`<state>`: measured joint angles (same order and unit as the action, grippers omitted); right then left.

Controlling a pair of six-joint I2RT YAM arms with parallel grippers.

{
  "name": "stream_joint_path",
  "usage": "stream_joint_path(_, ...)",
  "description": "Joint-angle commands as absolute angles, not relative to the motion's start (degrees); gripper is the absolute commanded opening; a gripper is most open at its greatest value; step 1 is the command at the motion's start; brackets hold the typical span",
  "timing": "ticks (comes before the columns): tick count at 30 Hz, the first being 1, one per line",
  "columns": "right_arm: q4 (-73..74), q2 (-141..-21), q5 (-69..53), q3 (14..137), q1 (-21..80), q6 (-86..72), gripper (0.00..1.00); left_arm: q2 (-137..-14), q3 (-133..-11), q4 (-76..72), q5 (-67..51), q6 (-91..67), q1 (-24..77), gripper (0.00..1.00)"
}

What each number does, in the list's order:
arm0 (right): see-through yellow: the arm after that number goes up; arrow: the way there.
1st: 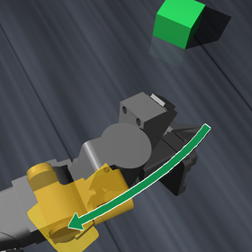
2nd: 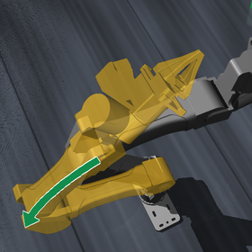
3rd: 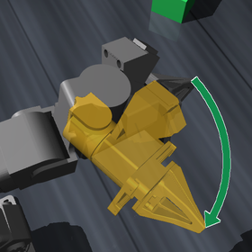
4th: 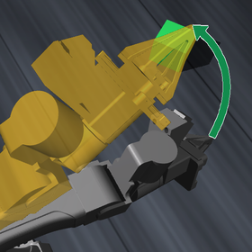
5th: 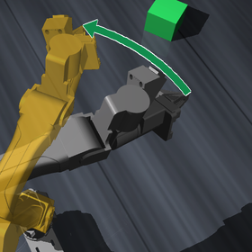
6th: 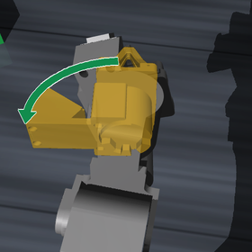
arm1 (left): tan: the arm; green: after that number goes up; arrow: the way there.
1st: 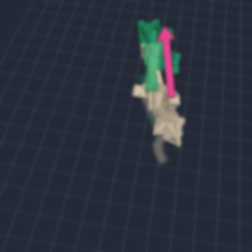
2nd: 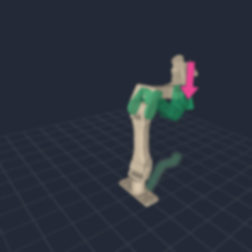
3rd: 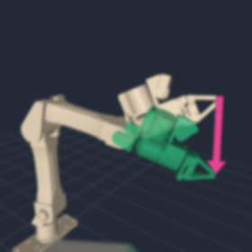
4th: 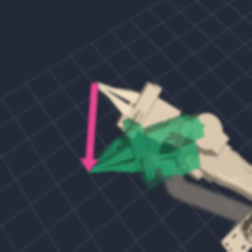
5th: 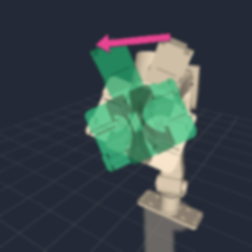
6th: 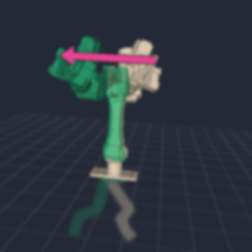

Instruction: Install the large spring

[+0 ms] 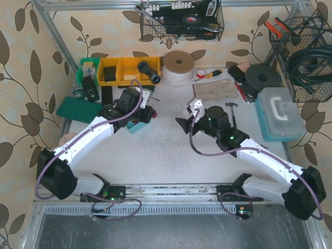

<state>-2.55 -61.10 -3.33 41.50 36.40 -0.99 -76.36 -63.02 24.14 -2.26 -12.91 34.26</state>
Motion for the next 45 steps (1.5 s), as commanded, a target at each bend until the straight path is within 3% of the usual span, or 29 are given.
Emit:
stream_joint_path(1, -10.02, -62.27, -3.09, 39.17, 39.81, 9.61, 0.76, -74.03, -66.77, 26.68, -5.65, -15.28, 34.44, 0.00)
stream_joint_path(6, -20.31, -63.68, -2.34, 36.77, 45.85, 18.51, 0.76, -72.23, -64.60, 22.39, -11.25, -19.85, 36.06, 0.00)
stream_joint_path(20, -49.14, -71.31, -7.01, 30.81, 45.49, 21.97, 0.75, -65.86, -57.51, 8.19, -18.45, -32.56, 37.46, 0.00)
stream_joint_path(31, -54.62, -75.94, -8.84, 32.10, 43.79, 18.24, 0.66, -64.94, -56.89, 3.65, -21.06, -35.85, 37.63, 0.00)
stream_joint_path(45, -55.40, -77.38, -18.19, 32.86, 38.50, 16.18, 0.41, -65.39, -55.96, 1.14, -24.78, -36.98, 37.72, 0.00)
